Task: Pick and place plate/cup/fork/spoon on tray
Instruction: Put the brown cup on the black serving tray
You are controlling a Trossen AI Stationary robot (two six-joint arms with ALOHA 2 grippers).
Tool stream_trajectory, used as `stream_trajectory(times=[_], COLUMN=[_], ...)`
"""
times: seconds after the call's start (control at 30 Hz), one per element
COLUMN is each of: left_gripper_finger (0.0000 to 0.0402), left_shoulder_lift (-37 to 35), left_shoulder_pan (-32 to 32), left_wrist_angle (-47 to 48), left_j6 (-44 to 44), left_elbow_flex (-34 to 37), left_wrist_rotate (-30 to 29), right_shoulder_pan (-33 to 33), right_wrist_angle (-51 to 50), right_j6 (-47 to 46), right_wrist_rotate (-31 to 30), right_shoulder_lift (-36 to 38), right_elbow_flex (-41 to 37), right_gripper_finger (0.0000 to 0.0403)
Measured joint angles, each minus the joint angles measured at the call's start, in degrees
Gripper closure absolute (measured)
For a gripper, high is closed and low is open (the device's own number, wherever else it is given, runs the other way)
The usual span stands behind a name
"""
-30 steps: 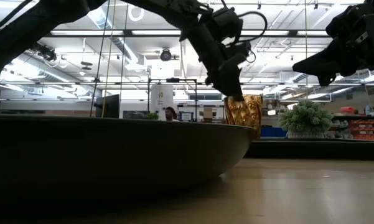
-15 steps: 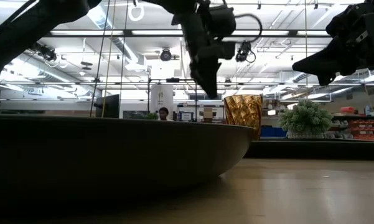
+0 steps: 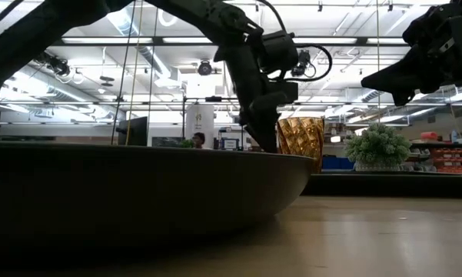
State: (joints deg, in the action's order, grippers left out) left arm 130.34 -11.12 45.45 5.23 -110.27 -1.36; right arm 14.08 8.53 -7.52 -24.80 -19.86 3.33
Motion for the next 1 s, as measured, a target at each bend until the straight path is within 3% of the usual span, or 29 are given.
stream_trajectory(times=[0.3, 0.47, 0.6, 0.83, 1.0], left_gripper_finger=[0.0377, 0.0385, 0.0382, 0.0390, 0.0391], left_shoulder_lift=[0.00, 0.02, 0.02, 0.55, 1.10], left_shoulder_pan=[1.53, 1.51, 1.51, 1.98, 3.12], left_wrist_angle=[-13.02, -21.01, -21.31, -18.95, -23.27], left_j6=[-1.81, -3.43, -2.38, -1.84, -1.45], left_elbow_flex=[4.99, 6.44, 6.54, 6.53, 6.56], left_wrist_rotate=[-0.84, -0.95, -0.85, 9.86, -0.22], right_shoulder_pan=[-0.01, 0.00, -0.01, 0.00, 0.01], right_wrist_angle=[-0.01, -0.01, -0.01, 0.00, 0.03], right_j6=[-0.01, 0.01, -0.01, -0.01, -0.01], right_wrist_rotate=[0.00, 0.00, 0.00, 0.00, 0.00], right_shoulder_lift=[0.00, 0.01, 0.00, 0.01, 0.00], right_elbow_flex=[0.00, 0.00, 0.00, 0.00, -0.02], right_gripper_finger=[0.0376, 0.0376, 0.0376, 0.0376, 0.0376])
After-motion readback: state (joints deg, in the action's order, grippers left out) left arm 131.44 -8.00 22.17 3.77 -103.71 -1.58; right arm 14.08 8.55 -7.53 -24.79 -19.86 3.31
